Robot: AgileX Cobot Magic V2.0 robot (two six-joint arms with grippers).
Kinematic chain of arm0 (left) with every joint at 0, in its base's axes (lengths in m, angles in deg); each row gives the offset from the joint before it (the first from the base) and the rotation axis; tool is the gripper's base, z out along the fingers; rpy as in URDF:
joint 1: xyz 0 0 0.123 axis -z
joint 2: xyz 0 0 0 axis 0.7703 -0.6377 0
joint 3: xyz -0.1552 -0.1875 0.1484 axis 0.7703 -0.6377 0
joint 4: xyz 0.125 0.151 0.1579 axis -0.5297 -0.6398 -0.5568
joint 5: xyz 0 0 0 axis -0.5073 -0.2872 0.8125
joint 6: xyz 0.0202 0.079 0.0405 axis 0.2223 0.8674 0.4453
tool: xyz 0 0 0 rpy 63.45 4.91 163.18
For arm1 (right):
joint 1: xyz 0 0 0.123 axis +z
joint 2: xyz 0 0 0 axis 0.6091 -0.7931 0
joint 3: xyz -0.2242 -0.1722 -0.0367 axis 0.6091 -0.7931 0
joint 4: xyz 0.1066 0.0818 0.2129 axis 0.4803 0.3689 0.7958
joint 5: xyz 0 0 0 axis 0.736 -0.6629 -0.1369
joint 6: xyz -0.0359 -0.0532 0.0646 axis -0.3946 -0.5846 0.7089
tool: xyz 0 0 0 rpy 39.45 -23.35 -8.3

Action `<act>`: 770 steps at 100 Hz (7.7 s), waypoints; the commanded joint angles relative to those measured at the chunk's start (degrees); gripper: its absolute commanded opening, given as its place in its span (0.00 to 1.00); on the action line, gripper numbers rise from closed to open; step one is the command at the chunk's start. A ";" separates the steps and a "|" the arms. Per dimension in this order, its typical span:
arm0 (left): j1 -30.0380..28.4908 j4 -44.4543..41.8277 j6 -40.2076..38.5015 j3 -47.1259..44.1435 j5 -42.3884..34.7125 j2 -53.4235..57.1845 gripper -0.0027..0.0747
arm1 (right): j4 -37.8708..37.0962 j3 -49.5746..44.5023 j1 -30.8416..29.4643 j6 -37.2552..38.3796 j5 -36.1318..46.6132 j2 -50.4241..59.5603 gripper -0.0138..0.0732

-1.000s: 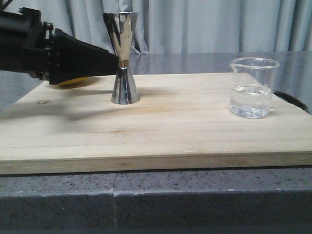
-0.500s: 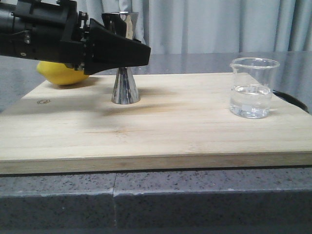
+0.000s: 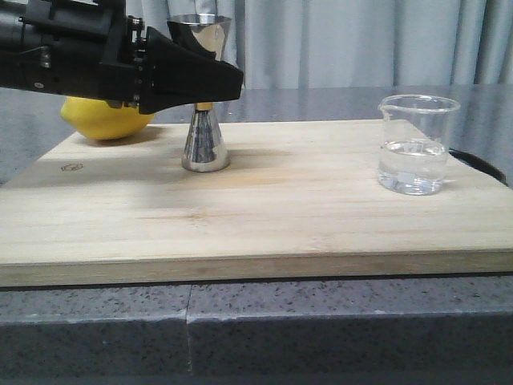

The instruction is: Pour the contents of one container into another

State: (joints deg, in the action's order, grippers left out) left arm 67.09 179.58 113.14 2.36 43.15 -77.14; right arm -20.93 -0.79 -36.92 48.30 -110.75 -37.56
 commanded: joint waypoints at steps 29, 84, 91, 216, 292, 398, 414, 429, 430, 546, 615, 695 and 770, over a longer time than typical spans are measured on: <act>0.62 4.38 -6.87 6.11 6.50 2.39 0.36 | -0.15 2.04 -0.06 -0.60 4.48 -0.99 0.88; 2.37 4.38 -7.80 6.61 5.86 2.39 0.36 | 5.37 11.54 8.92 -5.55 4.38 -15.52 0.88; 2.37 4.38 -7.80 6.61 5.87 2.39 0.36 | 5.37 12.88 12.10 -5.55 4.38 -17.91 0.88; 2.37 4.38 -7.80 6.61 5.87 2.39 0.36 | 6.44 -19.95 30.25 -5.68 63.26 -30.15 0.88; 2.37 4.38 -7.80 6.61 5.87 2.39 0.36 | 7.86 -20.25 30.25 -5.68 91.59 -56.24 0.84; 2.37 4.38 -7.80 6.61 5.87 2.39 0.36 | 10.01 -9.21 30.25 -5.68 70.93 -42.43 0.50; 2.37 4.38 -7.80 6.61 5.87 2.39 0.36 | 7.86 1.98 30.25 -5.68 52.38 -40.72 0.50; 2.37 4.38 -7.80 6.61 5.87 2.39 0.36 | 3.76 12.76 30.25 -5.68 34.43 -41.40 0.50; 2.37 4.38 -7.80 6.61 5.87 2.39 0.36 | 3.50 13.68 30.25 -5.68 33.79 -41.39 0.50; 2.37 4.38 -7.80 6.61 5.87 2.39 0.36 | -19.25 50.66 45.01 -25.20 -10.51 -59.31 0.50; 2.37 4.38 -7.80 6.61 5.87 2.39 0.36 | -30.38 50.70 46.41 -33.86 -11.43 -59.78 0.50; 2.37 4.38 -7.80 6.61 5.87 2.39 0.36 | -30.97 50.70 46.41 -42.35 -8.52 -59.78 0.50; 2.37 4.38 -7.80 6.61 5.87 2.39 0.36 | -31.31 50.70 46.41 -50.56 -8.25 -59.78 0.50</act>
State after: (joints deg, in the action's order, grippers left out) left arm 68.99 179.15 105.70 7.36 43.26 -77.14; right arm -49.48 47.75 9.36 -0.68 -122.37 -99.27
